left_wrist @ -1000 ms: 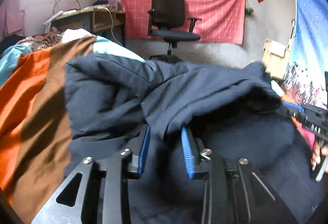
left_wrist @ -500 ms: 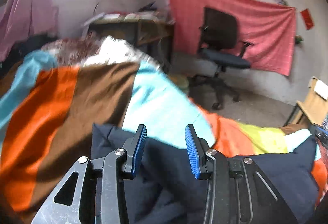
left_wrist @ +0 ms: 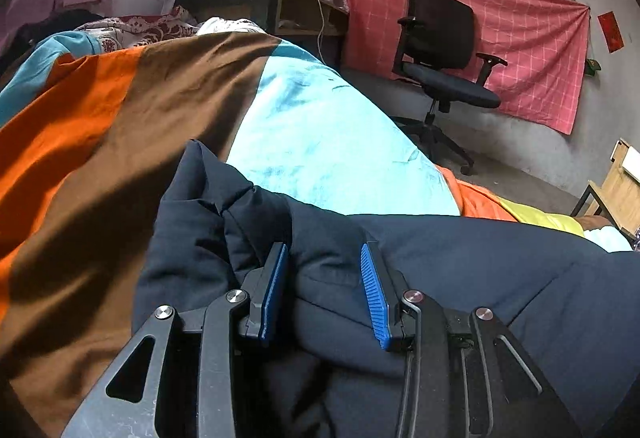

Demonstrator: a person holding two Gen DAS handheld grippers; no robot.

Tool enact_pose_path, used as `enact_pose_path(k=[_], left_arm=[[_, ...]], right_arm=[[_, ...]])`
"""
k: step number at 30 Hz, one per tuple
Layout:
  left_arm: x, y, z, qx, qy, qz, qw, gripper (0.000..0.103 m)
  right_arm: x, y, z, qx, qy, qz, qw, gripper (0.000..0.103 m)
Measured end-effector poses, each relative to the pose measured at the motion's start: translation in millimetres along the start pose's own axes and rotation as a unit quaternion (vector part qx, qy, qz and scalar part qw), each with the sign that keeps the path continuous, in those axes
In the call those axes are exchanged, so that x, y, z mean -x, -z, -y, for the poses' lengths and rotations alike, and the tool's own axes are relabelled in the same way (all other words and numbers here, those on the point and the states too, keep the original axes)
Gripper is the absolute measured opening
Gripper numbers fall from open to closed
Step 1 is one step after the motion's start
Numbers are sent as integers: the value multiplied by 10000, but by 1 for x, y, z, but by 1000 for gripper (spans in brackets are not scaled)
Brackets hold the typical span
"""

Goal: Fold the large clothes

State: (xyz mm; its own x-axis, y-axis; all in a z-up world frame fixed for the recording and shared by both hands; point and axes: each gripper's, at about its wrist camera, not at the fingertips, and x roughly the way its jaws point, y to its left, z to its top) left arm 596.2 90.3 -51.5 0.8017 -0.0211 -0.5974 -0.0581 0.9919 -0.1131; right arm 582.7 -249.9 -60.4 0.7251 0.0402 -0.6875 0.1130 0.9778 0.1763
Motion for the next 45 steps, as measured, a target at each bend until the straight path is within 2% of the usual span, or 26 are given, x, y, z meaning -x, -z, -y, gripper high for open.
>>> enact_pose_path(k=[3,6,8,12,15,17,20,23,30,33,41,45], left_arm=[[17,-12,-1,36,35,148,9999,33],[45,-25,-3,212,412,471,9978,33],[61,-33,8,124,818,555,9950,33],[77,-34,38,-331,1516,355,9873,33],[82,-24,54,-687,1965,100,9780,33],[81,-12,61,-840,2201,-136,9717,33],[75,8,64,-1121,2263,-337,9670,33],[70,22,70,-1409,2123,-424,9661,34],[49,48,86,-1968,1763,-323,9639,34],[42,59,81,-1979,1813,-237,9630,34],[35,68,79,-2018,1849,-124,9617,34],[35,71,78,-2011,1848,-83,9619,34]], right_arm=[[0,-1,-2,52,15,-62,10000,17],[15,-12,-9,204,33,30,9998,20],[39,-20,-18,346,-209,288,9988,23],[70,-32,-45,626,-795,497,9936,23],[79,-28,-68,734,-1334,278,9880,23],[82,-20,-75,802,-1508,175,9852,23],[84,-6,-84,1002,-1601,53,9820,23],[84,10,-88,1244,-1575,-37,9796,23],[59,36,-95,1644,-1385,-138,9765,23],[49,44,-94,1717,-1380,-59,9754,23],[25,52,-83,1398,-1627,-72,9767,22],[22,56,-86,1451,-1460,26,9786,21]])
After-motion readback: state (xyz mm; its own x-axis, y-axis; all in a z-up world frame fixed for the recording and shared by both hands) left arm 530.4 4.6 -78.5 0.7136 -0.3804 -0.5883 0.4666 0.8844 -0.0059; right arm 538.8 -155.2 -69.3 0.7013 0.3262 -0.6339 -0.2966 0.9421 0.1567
